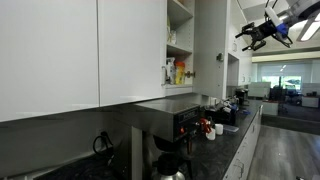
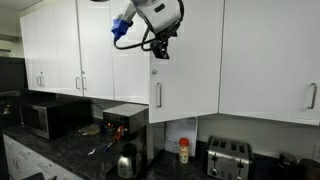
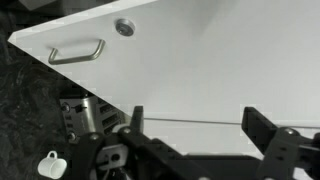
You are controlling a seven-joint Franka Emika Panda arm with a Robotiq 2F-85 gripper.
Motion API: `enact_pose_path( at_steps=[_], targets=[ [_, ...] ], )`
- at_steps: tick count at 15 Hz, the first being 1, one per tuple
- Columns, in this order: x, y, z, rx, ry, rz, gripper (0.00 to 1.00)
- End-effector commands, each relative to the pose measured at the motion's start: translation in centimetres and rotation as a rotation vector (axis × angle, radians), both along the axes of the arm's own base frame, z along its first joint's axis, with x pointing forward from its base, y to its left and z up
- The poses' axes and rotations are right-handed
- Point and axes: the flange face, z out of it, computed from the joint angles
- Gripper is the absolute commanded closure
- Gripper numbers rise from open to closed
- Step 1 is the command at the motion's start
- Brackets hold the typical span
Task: Close the top right cabinet door
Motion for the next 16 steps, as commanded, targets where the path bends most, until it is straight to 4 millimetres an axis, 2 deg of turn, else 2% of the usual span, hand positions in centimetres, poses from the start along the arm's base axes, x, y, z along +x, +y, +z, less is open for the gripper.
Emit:
enact_pose_path(
  at_steps=[1, 5, 8, 16],
  targets=[
    [1.1, -1.4, -2.3, 0.054, -0.059, 0.007, 0.00],
    [2.2, -1.9, -5.1, 0.141, -0.093, 0.055, 0.00],
    [2.9, -1.8, -6.5, 0.210, -0.110, 0.116, 0.00],
    [4.2, -0.1, -8.3, 0.342, -0.124, 0.280, 0.00]
  ],
)
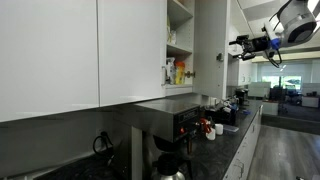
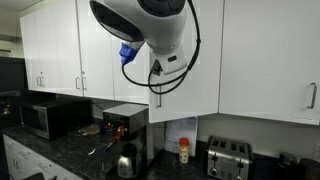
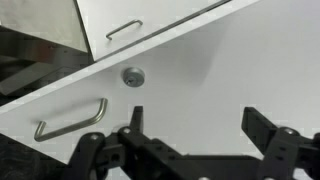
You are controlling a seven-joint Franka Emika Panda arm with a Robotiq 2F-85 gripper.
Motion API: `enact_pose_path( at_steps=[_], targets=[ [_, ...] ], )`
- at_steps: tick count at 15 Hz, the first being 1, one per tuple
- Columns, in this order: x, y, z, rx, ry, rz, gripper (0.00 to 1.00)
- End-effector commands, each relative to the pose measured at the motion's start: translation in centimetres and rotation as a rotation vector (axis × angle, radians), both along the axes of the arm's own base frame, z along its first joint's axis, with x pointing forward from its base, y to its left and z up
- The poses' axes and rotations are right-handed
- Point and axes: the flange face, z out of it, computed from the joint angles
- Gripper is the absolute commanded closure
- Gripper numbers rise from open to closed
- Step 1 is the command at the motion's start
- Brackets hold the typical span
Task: Close the top right cabinet door
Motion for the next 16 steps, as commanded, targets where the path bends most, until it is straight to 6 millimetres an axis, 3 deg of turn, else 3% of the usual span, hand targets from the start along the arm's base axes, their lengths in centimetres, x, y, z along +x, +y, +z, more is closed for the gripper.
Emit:
enact_pose_path(
  at_steps=[1, 8, 16],
  targets=[
    [1.0, 0.2, -0.6, 0.026, -0.020, 0.066, 0.00],
    [2.5, 2.4, -2.0, 0.064, -0.019, 0.179, 0.00],
    [3.8, 3.8, -2.2, 0.060, -0.025, 0.236, 0.00]
  ],
)
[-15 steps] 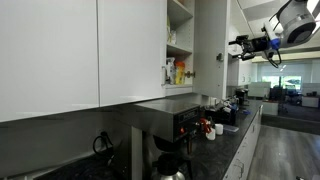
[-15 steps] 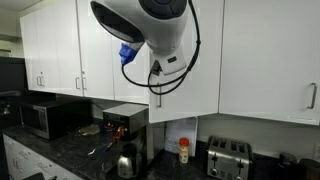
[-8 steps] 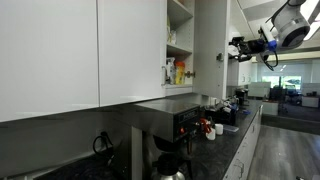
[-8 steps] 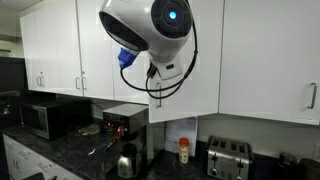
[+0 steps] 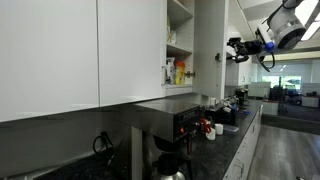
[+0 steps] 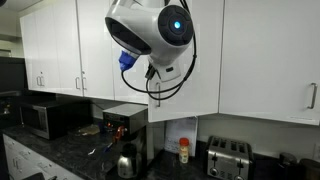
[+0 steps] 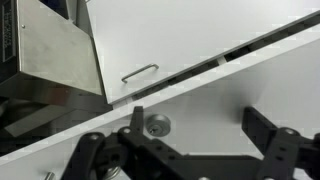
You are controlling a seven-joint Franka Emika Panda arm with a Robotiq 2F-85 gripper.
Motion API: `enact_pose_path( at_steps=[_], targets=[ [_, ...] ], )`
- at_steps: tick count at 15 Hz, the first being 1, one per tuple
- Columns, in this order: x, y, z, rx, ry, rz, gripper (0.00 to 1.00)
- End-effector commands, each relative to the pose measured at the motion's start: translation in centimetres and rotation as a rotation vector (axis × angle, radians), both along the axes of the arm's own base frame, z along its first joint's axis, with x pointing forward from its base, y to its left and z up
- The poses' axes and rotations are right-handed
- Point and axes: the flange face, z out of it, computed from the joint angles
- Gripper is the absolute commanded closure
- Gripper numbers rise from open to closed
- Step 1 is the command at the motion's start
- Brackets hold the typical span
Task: Close the top right cabinet door
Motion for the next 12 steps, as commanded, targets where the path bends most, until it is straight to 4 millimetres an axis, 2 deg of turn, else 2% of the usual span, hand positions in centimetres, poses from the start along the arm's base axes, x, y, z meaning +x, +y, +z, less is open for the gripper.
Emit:
enact_pose_path(
  at_steps=[1, 12],
  targets=[
    [1.2, 0.1, -0.1, 0.004, -0.025, 0.034, 0.00],
    [4.8, 4.3, 1.7, -0.029, -0.054, 0.133, 0.00]
  ],
)
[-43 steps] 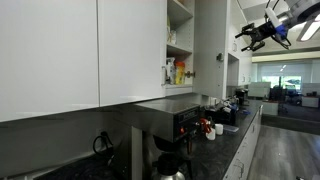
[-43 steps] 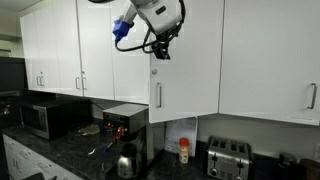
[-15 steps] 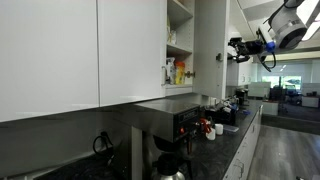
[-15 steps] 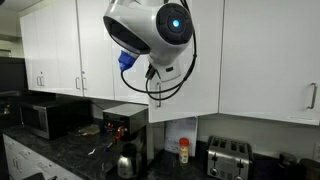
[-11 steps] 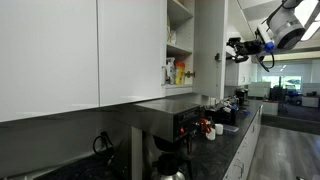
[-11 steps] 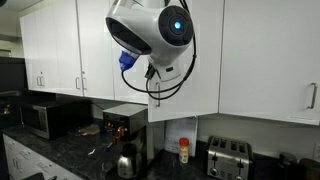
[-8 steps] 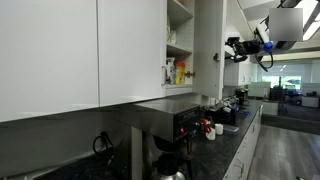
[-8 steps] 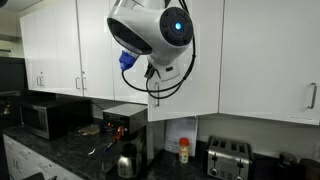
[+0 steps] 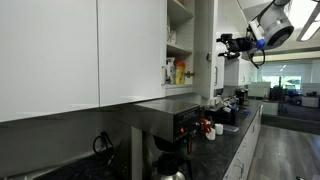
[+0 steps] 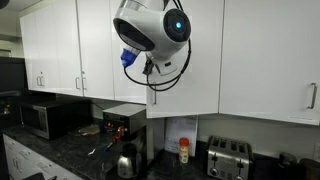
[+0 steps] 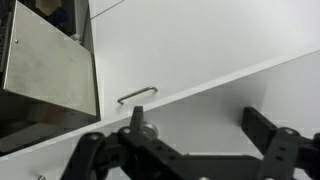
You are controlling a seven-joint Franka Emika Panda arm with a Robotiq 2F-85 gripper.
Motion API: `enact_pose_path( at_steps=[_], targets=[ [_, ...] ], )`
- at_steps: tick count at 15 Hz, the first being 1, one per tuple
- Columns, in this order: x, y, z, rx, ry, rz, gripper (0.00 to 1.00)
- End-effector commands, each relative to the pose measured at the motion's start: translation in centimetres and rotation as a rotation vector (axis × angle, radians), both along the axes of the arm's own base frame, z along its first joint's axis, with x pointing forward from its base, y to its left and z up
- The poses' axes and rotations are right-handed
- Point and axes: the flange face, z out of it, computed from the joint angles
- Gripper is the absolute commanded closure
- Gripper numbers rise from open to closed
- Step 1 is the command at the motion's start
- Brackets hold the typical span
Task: Close the top right cabinet door
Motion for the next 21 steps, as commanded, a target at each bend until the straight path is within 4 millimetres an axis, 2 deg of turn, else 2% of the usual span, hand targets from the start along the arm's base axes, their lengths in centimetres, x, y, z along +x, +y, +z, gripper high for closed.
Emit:
enact_pose_path(
  at_steps=[1, 5, 9, 14, 17, 21],
  targets=[
    [1.9, 0.9, 0.1, -0.004, -0.028, 0.039, 0.00],
    [3.5, 2.4, -0.1, -0.029, -0.032, 0.075, 0.00],
    [5.8, 2.9, -0.6, -0.067, -0.041, 0.091, 0.00],
    [9.5, 3.1, -1.0, -0.122, -0.046, 0.090, 0.00],
    [12.5, 3.2, -1.2, -0.199, -0.061, 0.013, 0.00],
    [15.8, 4.9, -1.7, -0.300, -0.089, -0.062, 0.00]
  ],
)
